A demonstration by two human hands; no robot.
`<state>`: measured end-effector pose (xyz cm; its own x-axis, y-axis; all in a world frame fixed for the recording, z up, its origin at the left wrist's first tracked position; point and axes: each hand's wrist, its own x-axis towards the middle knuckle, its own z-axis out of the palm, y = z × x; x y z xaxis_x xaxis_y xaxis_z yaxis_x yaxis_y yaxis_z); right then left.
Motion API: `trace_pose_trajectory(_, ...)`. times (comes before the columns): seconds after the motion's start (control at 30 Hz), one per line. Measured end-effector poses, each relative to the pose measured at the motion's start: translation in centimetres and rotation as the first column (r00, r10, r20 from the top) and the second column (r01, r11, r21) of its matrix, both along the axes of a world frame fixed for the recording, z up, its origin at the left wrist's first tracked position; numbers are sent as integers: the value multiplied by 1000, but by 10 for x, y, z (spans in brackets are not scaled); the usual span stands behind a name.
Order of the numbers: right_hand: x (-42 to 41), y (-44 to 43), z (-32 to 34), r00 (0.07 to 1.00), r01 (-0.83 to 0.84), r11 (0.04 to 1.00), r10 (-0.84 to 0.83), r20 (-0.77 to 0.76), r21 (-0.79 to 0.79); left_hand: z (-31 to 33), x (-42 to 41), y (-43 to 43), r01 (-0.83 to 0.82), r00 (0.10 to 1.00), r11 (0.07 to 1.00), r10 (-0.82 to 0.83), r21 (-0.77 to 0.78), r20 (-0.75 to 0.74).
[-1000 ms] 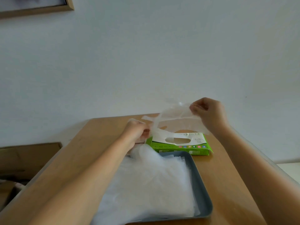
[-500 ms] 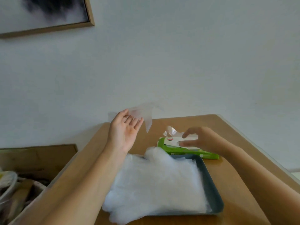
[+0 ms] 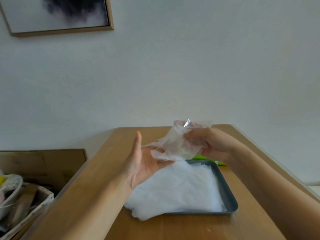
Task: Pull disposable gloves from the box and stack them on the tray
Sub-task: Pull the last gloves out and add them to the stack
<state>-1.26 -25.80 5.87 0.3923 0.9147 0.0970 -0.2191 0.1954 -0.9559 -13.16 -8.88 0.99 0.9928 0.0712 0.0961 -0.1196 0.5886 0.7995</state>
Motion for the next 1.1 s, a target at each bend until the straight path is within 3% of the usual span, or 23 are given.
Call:
trace_pose_trajectory(0.07, -5, -6, 6, 998, -63, 997, 63, -3, -37, 8, -8, 1, -15, 1000, 994, 16, -112, 6)
trace_pose_trajectory(0.13, -7, -9, 6, 996, -88, 993, 89, 10, -83, 11, -10, 2, -83, 997, 991, 82, -109, -15)
trace_pose_trajectory(0.33, 1, -18, -22, 996, -3, 987, -12, -94, -160, 10, -19, 1, -374, 894, 899, 415, 227, -172)
trace_pose_trajectory(0.4, -2, -20, -37, 994, 87, 970, -99, -43, -227, 3, -27, 9, -395, 849, 792, 508, 465, -146)
trace_pose_trajectory(0.47, -9, -22, -52, 967, 250, 909, -217, 134, -333, -5, -34, 18, -403, 790, 646, 603, 648, -109)
trace_pose_trajectory(0.53, -17, -25, -68, 916, 366, 840, -251, 311, -400, -16, -37, 26, -377, 746, 513, 662, 771, -76)
trace_pose_trajectory(0.63, -27, -25, -79, 902, 388, 813, -238, 360, -435, -25, -37, 32, -315, 732, 414, 679, 854, -59)
trace_pose_trajectory(0.77, -34, -30, -68, 897, 350, 891, -230, 377, -288, -21, -35, 28, -319, 753, 427, 656, 846, -47)
trace_pose_trajectory(0.9, -28, -52, -37, 853, 73, 979, 39, 520, -192, -1, -35, 32, -394, 770, 549, 635, 737, -62)
trace_pose_trajectory(1.03, -22, -62, -22, 821, -249, 951, 308, 481, -184, 16, -39, 33, -394, 798, 646, 594, 654, -105)
trace_pose_trajectory(1.1, -26, -61, -21, 794, -244, 952, 305, 526, -183, 22, -41, 31, -401, 797, 677, 590, 617, -129)
